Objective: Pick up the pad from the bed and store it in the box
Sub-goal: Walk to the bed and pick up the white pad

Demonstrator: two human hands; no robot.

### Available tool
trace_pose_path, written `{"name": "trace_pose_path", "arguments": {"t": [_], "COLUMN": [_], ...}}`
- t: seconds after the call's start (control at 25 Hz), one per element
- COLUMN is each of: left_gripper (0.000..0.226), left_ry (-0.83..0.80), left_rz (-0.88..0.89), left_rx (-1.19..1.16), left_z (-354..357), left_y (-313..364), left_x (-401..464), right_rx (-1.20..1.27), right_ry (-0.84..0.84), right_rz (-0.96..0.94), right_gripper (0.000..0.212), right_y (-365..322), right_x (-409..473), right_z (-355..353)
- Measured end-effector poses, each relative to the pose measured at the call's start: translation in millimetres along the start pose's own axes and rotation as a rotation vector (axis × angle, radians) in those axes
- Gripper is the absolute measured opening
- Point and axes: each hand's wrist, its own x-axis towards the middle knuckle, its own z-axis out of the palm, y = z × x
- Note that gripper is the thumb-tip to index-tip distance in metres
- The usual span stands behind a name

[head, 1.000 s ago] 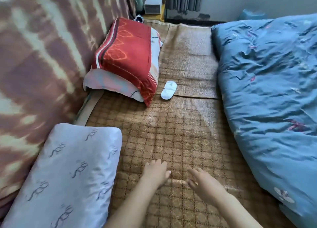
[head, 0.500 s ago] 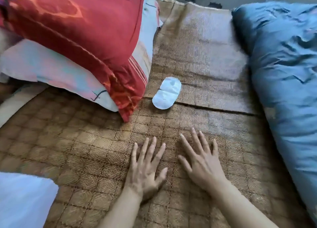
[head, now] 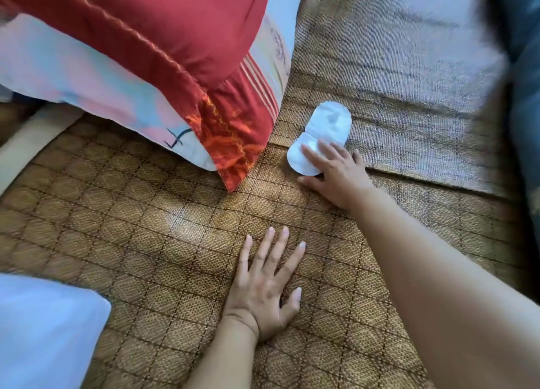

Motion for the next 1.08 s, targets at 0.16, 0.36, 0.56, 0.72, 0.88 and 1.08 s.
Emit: {"name": "trace_pose_path", "arguments": {"t": [0.16,0.36,0.56,0.72,0.88,1.08], "left_gripper": [0.077,0.076,0.07,0.068,0.062,0.052], "left_ry": [0.017,0.06,0.085,0.039,-0.09,-0.353], "left_rz": [-0.001,0.003,0.005,0.0,-0.17,-0.213], "left_rx": [-0.008,0.015,0.017,0.002,0.121,-0.456], "left_z": [3,6,8,3,-6,-58], "left_y": [0,0,-3,0,20,66], "left_x": [-2,-3,0,-1,-22,-170], "right_rx": [-0.098,-0.127,-0.076,-0.119,-0.147,0.141], "right_ry": [0.149,0.15,0.147,0.036,-0.105,-0.219], "right_rz": [0.009,-0.064,-0.106,0.009,0.007,0.127], "right_gripper": [0.044,0.038,0.047,0.066,0.062,0.051], "right_y": [-12,-6,-7,-29,-71,-118], "right_x": [-4,-41,-122,-219,-327,-430], "right_z": [8,19,30,51,83,55]}}
